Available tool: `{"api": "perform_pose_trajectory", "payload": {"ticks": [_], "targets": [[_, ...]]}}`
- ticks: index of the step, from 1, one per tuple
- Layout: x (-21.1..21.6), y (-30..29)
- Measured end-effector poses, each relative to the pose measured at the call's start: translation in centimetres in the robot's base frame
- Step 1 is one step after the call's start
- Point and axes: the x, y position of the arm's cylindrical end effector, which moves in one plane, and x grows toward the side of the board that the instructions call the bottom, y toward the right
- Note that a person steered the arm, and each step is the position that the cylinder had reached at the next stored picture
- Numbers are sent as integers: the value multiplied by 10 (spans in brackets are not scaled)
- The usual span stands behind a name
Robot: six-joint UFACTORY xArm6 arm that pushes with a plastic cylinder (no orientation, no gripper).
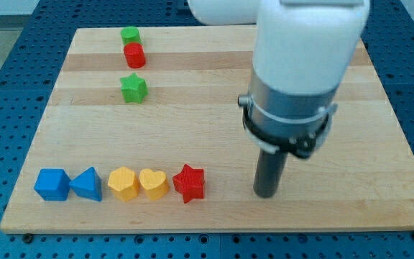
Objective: Slide the green star to the line of blocks
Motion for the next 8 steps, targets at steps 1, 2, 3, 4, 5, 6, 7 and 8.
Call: {"api": "perform_pose_trajectory", "payload": {"ticks": [1,2,3,4,5,6,7,8], "targets": [[-46,-30],[-78,-86],[-103,-154],[-117,-229],[-140,-291],[-188,-296],[-208,-280],[-201,-255]]}}
